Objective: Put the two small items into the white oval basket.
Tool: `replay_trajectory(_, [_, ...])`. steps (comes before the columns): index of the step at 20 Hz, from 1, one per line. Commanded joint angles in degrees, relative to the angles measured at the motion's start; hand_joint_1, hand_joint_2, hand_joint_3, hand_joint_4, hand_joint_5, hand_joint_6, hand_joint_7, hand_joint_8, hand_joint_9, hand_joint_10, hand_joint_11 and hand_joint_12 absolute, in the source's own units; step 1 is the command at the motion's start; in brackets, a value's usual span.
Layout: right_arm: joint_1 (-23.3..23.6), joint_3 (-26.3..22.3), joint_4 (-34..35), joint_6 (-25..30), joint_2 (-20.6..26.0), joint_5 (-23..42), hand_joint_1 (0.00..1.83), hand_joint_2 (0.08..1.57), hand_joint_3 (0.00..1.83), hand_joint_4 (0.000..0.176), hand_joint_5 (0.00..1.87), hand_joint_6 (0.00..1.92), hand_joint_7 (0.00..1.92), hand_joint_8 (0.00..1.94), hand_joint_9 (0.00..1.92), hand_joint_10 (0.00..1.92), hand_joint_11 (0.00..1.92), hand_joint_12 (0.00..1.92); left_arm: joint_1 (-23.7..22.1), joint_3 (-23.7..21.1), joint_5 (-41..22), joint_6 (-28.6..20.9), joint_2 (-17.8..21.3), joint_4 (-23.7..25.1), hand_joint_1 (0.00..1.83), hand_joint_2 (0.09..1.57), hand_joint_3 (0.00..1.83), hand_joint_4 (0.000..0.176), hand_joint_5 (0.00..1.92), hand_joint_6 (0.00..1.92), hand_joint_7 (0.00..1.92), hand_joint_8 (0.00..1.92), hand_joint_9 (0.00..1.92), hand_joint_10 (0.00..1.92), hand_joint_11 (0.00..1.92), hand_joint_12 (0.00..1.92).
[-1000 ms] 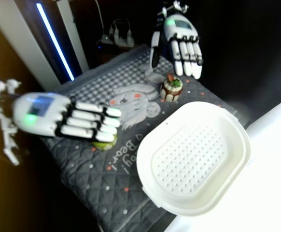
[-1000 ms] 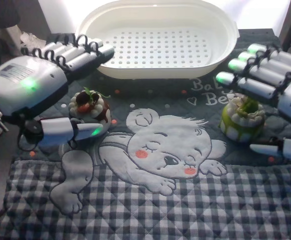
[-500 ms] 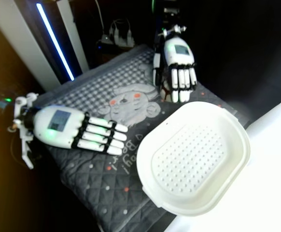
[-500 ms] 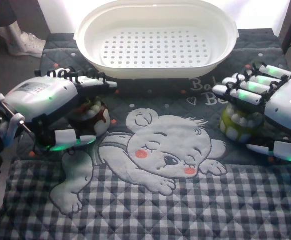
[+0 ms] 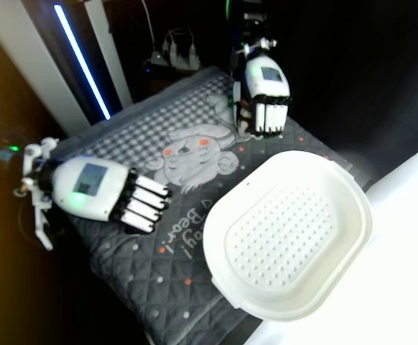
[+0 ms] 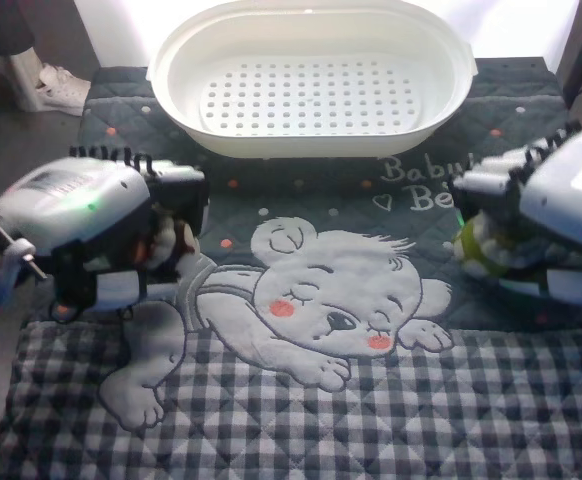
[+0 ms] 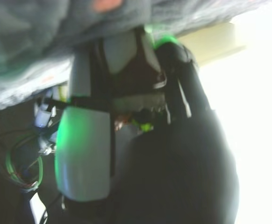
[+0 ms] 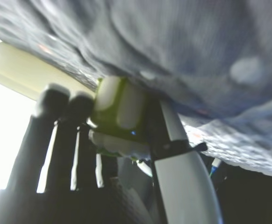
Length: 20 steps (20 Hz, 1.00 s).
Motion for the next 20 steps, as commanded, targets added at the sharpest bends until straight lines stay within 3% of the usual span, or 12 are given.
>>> replay_trajectory(1, [1.92, -0.15, -0.55, -0.01, 1.17, 7.58, 1.29, 0.97, 0.8, 0.0, 0.59, 1.86, 0.57, 1.81, 0.66, 1.86, 0.81, 1.92, -0.51, -0.23, -10.22, 0.08, 1.24, 0.46, 1.62, 1.3, 0.02, 0.0, 0.35, 1.82, 0.37, 1.79, 0.46, 1.88, 0.54, 1.89])
replay_trajectory(4, [6.31, 0.05, -2.09, -0.04, 1.79, 7.58, 1.27, 1.04, 0.73, 0.0, 0.51, 1.86, 0.55, 1.89, 0.6, 1.92, 0.73, 1.92, -2.08, -1.28, -15.33, 0.02, 3.29, 1.06, 1.63, 1.3, 0.01, 0.0, 0.36, 1.75, 0.4, 1.76, 0.46, 1.83, 0.5, 1.92])
replay_trajectory(7, [11.07, 0.86, -2.3, -2.06, 1.84, 7.51, 1.1, 1.06, 0.62, 0.0, 0.54, 1.74, 0.69, 1.75, 0.88, 1.92, 1.03, 1.92, -7.26, 0.37, -15.36, 0.01, 2.99, 1.6, 1.45, 1.31, 0.0, 0.0, 0.43, 1.72, 0.49, 1.69, 0.58, 1.78, 0.61, 1.92])
replay_trajectory(10, [16.81, 4.12, -2.27, -2.86, -0.42, 3.93, 1.15, 0.87, 0.94, 0.0, 0.65, 1.74, 0.79, 1.79, 1.04, 1.92, 1.15, 1.92, -16.05, 6.29, -7.57, 0.01, -1.58, 2.06, 1.29, 1.37, 0.01, 0.0, 0.44, 1.72, 0.5, 1.73, 0.49, 1.86, 0.4, 1.92])
replay_trajectory(11, [18.94, 6.51, -2.25, -2.87, -2.26, 1.11, 1.14, 0.87, 0.97, 0.0, 0.65, 1.75, 0.78, 1.84, 1.04, 1.92, 1.15, 1.92, -19.99, 9.35, -3.54, 0.01, -4.18, 2.11, 1.26, 1.37, 0.01, 0.0, 0.46, 1.71, 0.5, 1.71, 0.53, 1.86, 0.54, 1.92])
replay_trajectory(13, [23.54, 11.35, -2.12, -2.9, -6.26, -4.27, 1.32, 1.17, 0.25, 0.0, 0.58, 1.38, 0.65, 1.66, 0.73, 1.72, 0.78, 1.92, -23.95, 14.96, 1.79, -0.01, -8.74, -0.22, 1.44, 1.33, 0.0, 0.028, 0.4, 1.81, 0.48, 1.7, 0.57, 1.82, 0.77, 1.92])
replay_trajectory(14, [24.79, 13.19, -2.07, -2.91, -7.76, -5.93, 1.34, 1.23, 0.09, 0.0, 0.61, 1.26, 0.67, 1.61, 0.75, 1.68, 0.82, 1.92, -25.29, 17.39, 3.93, -0.01, -10.58, -0.79, 1.44, 1.35, 0.0, 0.002, 0.41, 1.88, 0.44, 1.77, 0.52, 1.88, 0.78, 1.92])
replay_trajectory(16, [25.23, 17.24, 0.74, -3.07, -11.34, -8.3, 1.19, 1.27, 0.08, 0.0, 0.63, 1.35, 0.68, 1.76, 0.93, 1.91, 1.08, 1.92, -27.41, 22.3, 8.71, -0.01, -14.51, -1.89, 1.44, 1.35, 0.01, 0.0, 0.44, 1.92, 0.44, 1.79, 0.51, 1.88, 0.68, 1.92])
replay_trajectory(17, [25.25, 18.57, 1.9, -3.09, -12.33, -9.17, 1.28, 1.02, 0.65, 0.0, 0.6, 1.65, 0.6, 1.83, 0.77, 1.89, 1.04, 1.92, -27.79, 23.86, 10.02, -0.01, -15.72, -2.23, 1.44, 1.35, 0.01, 0.0, 0.44, 1.92, 0.45, 1.8, 0.5, 1.88, 0.67, 1.92])
replay_trajectory(18, [25.26, 20.53, 3.05, -3.09, -13.88, -10.45, 1.45, 0.93, 0.8, 0.0, 0.58, 1.87, 0.54, 1.85, 0.72, 1.9, 1.02, 1.92, -28.04, 26.07, 11.95, -0.01, -17.35, -3.16, 1.44, 1.34, 0.01, 0.0, 0.41, 1.92, 0.44, 1.78, 0.51, 1.87, 0.66, 1.92])
replay_trajectory(19, [25.27, 21.11, 3.38, -3.09, -14.37, -10.91, 1.32, 0.98, 0.77, 0.0, 0.57, 1.83, 0.52, 1.83, 0.7, 1.89, 0.97, 1.92, -28.06, 27.06, 13.12, -0.01, -18.01, -3.56, 1.28, 1.37, 0.04, 0.0, 0.47, 1.76, 0.42, 1.81, 0.51, 1.89, 0.65, 1.92])
replay_trajectory(20, [25.27, 21.09, 3.4, -3.09, -14.45, -10.95, 1.27, 1.2, 0.31, 0.0, 0.5, 1.72, 0.52, 1.68, 0.64, 1.77, 0.72, 1.92, -28.06, 27.81, 14.17, -0.02, -18.44, -3.95, 1.09, 1.38, 0.02, 0.007, 0.5, 1.7, 0.49, 1.77, 0.48, 1.91, 0.63, 1.92])
